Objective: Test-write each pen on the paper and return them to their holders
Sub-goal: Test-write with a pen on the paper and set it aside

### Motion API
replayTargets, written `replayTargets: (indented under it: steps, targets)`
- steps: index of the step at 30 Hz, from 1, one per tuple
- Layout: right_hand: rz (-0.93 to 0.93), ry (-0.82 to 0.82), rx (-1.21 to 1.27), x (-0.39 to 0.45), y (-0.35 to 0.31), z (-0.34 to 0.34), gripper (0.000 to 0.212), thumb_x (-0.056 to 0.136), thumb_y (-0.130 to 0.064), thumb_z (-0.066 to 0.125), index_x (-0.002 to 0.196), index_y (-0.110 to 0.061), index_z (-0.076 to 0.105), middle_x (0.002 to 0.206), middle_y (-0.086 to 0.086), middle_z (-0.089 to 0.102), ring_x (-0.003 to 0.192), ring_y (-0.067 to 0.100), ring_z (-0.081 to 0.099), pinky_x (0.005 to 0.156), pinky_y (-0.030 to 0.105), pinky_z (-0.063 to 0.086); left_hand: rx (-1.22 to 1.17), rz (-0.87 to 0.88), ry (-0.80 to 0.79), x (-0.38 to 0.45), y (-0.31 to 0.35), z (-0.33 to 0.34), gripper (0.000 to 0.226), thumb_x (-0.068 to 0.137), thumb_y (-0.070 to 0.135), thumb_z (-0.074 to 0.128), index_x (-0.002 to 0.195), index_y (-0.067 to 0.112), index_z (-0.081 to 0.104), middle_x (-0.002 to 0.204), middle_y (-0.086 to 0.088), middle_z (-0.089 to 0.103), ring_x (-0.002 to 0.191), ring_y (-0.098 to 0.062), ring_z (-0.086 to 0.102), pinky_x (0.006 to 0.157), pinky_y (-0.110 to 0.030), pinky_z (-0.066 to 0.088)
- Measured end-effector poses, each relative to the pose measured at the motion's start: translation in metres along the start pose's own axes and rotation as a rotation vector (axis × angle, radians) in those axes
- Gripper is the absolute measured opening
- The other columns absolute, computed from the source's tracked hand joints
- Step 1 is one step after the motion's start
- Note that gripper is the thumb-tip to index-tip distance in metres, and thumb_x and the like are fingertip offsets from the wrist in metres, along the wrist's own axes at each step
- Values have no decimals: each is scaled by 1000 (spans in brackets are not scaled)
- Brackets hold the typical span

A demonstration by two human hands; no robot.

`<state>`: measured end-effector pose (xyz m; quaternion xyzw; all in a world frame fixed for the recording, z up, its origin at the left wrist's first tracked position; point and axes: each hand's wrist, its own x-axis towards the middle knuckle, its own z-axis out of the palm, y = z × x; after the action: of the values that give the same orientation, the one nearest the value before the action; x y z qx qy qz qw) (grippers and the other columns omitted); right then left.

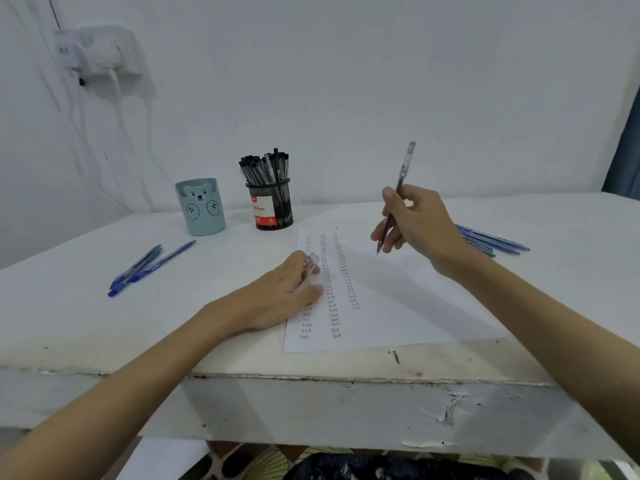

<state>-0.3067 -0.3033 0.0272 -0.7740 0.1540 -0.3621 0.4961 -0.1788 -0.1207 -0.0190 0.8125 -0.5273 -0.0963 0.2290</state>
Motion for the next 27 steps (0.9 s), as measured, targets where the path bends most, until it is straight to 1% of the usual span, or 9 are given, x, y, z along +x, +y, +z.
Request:
replayTargets:
  steps: [5,8,10,13,15,18,22,24,27]
  targets:
    - [143,62,152,6,8,-3,34,83,0,63,62,-11,39,54,10,49,37,15,47,45,22,36,121,-42,68,5,-1,-1,45,88,58,45,109,21,32,126,14,43,112,-11,46,99,-34,33]
    - [278,54,266,7,6,1,26,90,-14,50,65,-9,43,61,7,44,43,18,35,45,24,32,263,-31,154,5,1,-2,47,84,65,44,100,23,30,117,13,49,107,-10,47,93,-32,28]
    - [318,-30,246,5,5,3,38,93,-28,38,62,-8,45,59,9,47,41,20,34,42,21,30,373,-38,212,2,6,-3,50,82,70,40,99,23,29,107,11,51,100,-11,48,91,-32,28]
    - [317,-235,97,-3,5,7,59,96,-39,27,63,-1,59,50,15,51,37,22,40,42,23,31,583,-58,300,-3,12,-3,54,82,73,34,97,22,29,83,14,40,84,-13,43,85,-33,27]
    - [293,-311,25,-10,5,14,59,96,-39,33,64,0,63,51,16,58,38,24,48,44,24,33,643,-63,333,-4,16,-2,54,83,73,32,96,21,29,77,16,31,80,-15,38,82,-33,25]
    - [232,-330,-43,-17,8,24,42,91,-30,53,61,-2,61,49,13,55,37,23,49,43,24,31,558,-63,309,1,14,0,50,84,69,38,95,21,30,84,12,37,88,-15,40,87,-33,27]
    - [193,-254,-89,-16,15,32,38,88,-20,57,56,0,56,46,13,50,30,17,35,37,18,27,118,-42,156,7,-1,8,59,76,72,43,102,20,37,105,6,47,96,-16,47,88,-36,40]
    - [135,-197,-138,-13,18,35,36,83,-10,60,50,-1,49,47,11,53,30,13,37,37,17,28,68,-38,148,10,-5,10,63,70,73,41,102,19,39,107,4,47,97,-16,49,87,-37,43]
    - [59,-183,-171,-15,22,37,39,75,4,54,43,-6,35,48,13,47,30,7,44,37,17,27,117,-11,176,12,-5,11,49,84,63,47,95,16,39,99,4,42,91,-16,46,76,-30,37]
